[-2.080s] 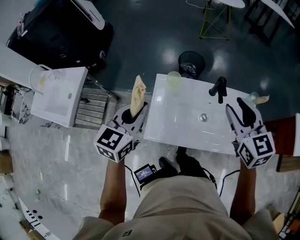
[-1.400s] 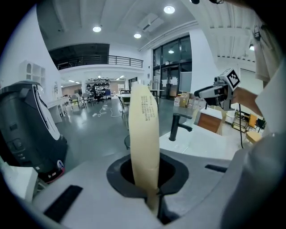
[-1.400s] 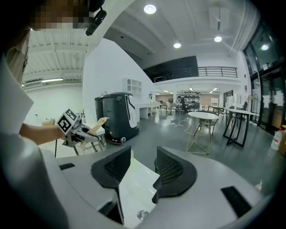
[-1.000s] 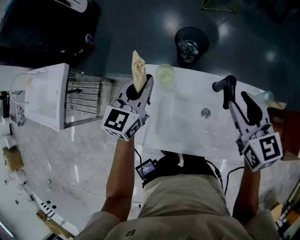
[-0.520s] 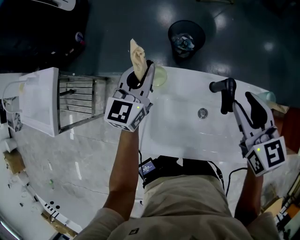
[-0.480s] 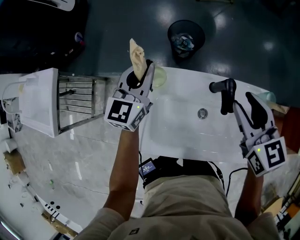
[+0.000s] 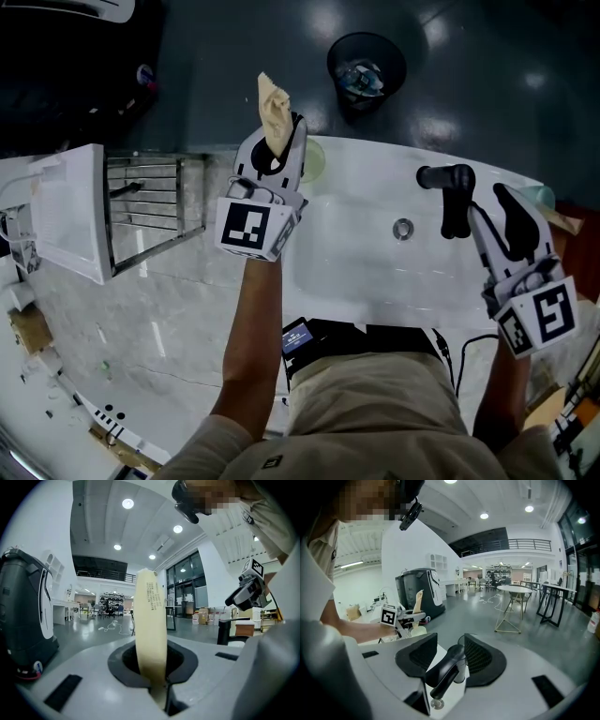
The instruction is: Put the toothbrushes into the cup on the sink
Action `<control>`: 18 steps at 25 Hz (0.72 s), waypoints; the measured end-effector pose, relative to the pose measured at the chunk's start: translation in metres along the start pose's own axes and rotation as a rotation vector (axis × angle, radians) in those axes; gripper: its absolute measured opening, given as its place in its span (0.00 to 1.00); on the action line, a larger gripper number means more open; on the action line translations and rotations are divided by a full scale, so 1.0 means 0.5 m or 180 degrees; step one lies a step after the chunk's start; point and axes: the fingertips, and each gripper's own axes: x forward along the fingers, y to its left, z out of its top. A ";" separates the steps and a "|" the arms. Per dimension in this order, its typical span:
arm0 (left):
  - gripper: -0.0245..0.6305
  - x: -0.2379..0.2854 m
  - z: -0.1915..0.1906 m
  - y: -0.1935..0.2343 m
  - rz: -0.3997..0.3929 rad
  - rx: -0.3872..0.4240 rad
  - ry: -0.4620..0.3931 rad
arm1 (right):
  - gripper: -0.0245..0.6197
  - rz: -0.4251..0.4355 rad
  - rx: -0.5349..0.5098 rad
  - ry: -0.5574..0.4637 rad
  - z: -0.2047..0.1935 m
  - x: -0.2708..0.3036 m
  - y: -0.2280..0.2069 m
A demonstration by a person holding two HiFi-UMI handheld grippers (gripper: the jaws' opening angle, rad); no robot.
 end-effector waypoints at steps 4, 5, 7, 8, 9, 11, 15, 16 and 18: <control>0.07 0.007 -0.022 0.001 0.0026 -0.0005 0.0037 | 0.32 0.0012 -0.0006 0.0007 -0.002 0.006 -0.001; 0.07 0.007 -0.026 0.001 0.0027 -0.0002 0.0042 | 0.32 0.0014 -0.0006 0.0013 -0.003 0.008 -0.001; 0.09 0.005 -0.031 0.000 0.0016 0.0002 0.0045 | 0.32 0.0016 -0.0008 0.0022 -0.003 0.010 -0.001; 0.11 0.004 -0.033 -0.001 0.0008 -0.0001 0.0048 | 0.32 0.0016 -0.0009 0.0024 -0.003 0.011 0.000; 0.14 0.003 -0.035 -0.002 -0.0001 -0.0002 0.0056 | 0.32 0.0015 -0.0010 0.0025 -0.002 0.012 0.001; 0.18 -0.001 -0.041 -0.008 -0.0025 0.0005 0.0095 | 0.32 0.0018 -0.0011 0.0024 -0.002 0.012 0.004; 0.22 -0.009 -0.054 -0.022 -0.0073 0.0055 0.0194 | 0.32 0.0025 -0.0016 0.0013 -0.001 0.009 0.009; 0.23 -0.011 -0.053 -0.026 -0.0091 0.0059 0.0208 | 0.32 0.0023 -0.0019 0.0012 0.000 0.008 0.010; 0.27 -0.016 -0.053 -0.036 -0.0146 0.0040 0.0246 | 0.32 0.0019 -0.0026 0.0009 0.003 0.005 0.014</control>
